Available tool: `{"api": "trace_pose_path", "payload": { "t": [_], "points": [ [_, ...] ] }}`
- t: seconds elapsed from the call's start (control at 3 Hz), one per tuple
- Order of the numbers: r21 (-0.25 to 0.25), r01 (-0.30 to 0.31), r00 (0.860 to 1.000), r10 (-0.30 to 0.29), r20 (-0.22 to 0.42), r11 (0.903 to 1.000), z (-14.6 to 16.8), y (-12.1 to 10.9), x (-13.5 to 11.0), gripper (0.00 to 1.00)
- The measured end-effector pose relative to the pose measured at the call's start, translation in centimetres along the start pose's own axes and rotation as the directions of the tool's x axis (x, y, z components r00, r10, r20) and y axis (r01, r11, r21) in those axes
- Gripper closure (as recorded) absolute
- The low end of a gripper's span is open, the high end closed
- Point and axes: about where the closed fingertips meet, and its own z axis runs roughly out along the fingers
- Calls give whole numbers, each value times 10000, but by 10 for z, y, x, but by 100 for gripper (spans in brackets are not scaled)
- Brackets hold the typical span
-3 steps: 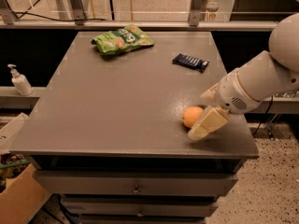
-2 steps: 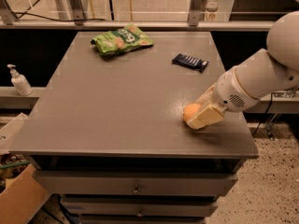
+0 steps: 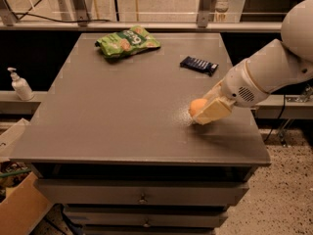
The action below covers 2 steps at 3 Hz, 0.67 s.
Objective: Move orange near green rice chip bag
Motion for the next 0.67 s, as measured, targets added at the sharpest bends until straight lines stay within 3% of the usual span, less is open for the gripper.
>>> {"api": "trace_pose_path", "payload": {
  "t": [0.33, 0.67],
  "points": [
    [0, 26, 10000, -26, -12, 10000, 0, 1, 0, 100],
    [0, 27, 10000, -27, -12, 10000, 0, 1, 0, 100]
  ]
}}
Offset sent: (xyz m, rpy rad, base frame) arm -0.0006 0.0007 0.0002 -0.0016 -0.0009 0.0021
